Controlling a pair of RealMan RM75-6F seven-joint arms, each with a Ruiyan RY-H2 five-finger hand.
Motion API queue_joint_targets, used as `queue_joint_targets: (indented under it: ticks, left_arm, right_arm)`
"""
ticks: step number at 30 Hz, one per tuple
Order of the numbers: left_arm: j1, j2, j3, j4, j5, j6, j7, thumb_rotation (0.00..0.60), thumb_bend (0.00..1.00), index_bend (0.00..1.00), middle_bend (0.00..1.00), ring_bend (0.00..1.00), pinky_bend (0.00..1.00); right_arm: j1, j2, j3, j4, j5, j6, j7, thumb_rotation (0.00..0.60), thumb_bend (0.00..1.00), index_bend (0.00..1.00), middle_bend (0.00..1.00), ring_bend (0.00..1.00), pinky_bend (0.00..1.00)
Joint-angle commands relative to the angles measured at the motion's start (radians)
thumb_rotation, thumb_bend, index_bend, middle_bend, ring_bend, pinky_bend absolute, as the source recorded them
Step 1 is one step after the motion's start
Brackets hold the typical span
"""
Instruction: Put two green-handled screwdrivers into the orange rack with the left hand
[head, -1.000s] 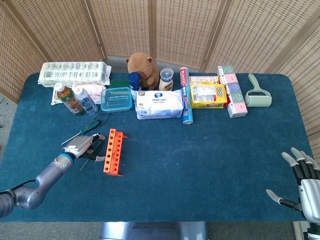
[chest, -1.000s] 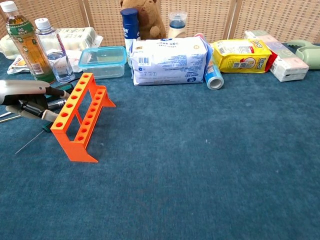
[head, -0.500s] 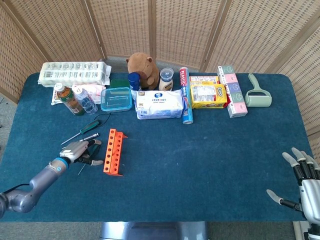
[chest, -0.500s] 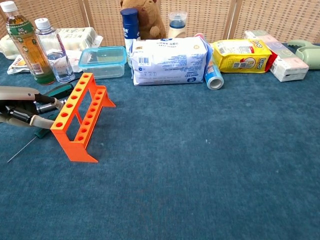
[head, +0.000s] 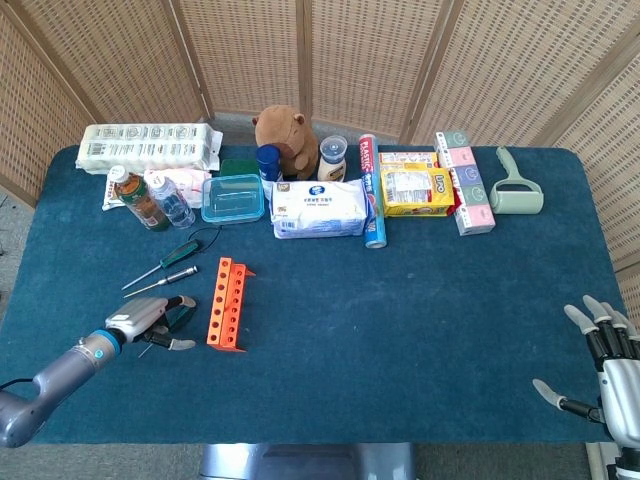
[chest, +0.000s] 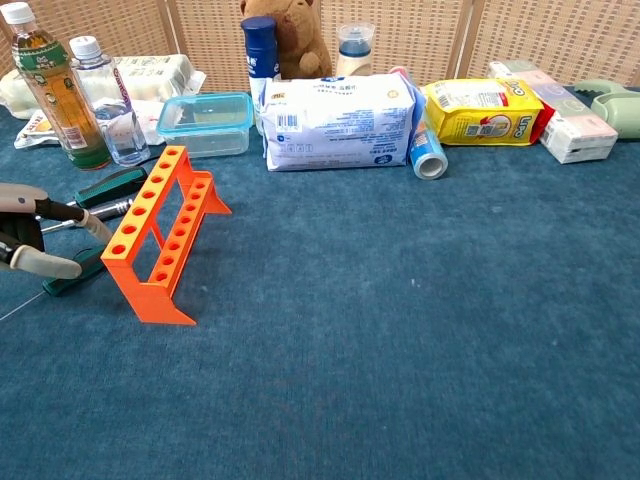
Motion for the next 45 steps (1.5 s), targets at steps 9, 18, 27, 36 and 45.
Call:
queue_joint_targets:
  ticks: [9, 18, 27, 36, 45]
  left_arm:
    - [0.057, 0.061, 0.097, -0.024, 0.274, 0.125, -0.205, 0.165, 0.12, 0.17, 0.94, 0.90, 0.95]
    - [0.052, 0.032, 0.147, 0.037, 0.305, 0.127, -0.269, 0.166, 0.12, 0.17, 0.94, 0.90, 0.95]
    - [0.039, -0.008, 0.157, 0.111, 0.281, 0.115, -0.314, 0.171, 0.12, 0.17, 0.94, 0.90, 0.95]
    - [0.040, -0.004, 0.171, 0.127, 0.273, 0.121, -0.355, 0.165, 0.12, 0.17, 0.94, 0.90, 0.95]
    - [0.035, 0.031, 0.212, 0.105, 0.356, 0.186, -0.437, 0.165, 0.12, 0.17, 0.94, 0.90, 0.95]
  right_arm:
    - [-0.001, 0.002, -0.001, 0.000, -0.004, 0.001, 0.005, 0.500, 0.00, 0.14, 0.05, 0.00, 0.00]
    - [-0.003, 0.005, 0.000, 0.001, -0.003, 0.006, 0.011, 0.497, 0.00, 0.14, 0.05, 0.00, 0.00]
    - [-0.003, 0.003, 0.000, 0.001, -0.003, 0.006, 0.008, 0.500, 0.00, 0.14, 0.05, 0.00, 0.00]
    - [-0.004, 0.004, 0.000, 0.001, -0.003, 0.007, 0.012, 0.502, 0.00, 0.14, 0.05, 0.00, 0.00]
    - [-0.006, 0.006, -0.002, 0.003, -0.006, 0.008, 0.018, 0.503, 0.00, 0.14, 0.05, 0.00, 0.00]
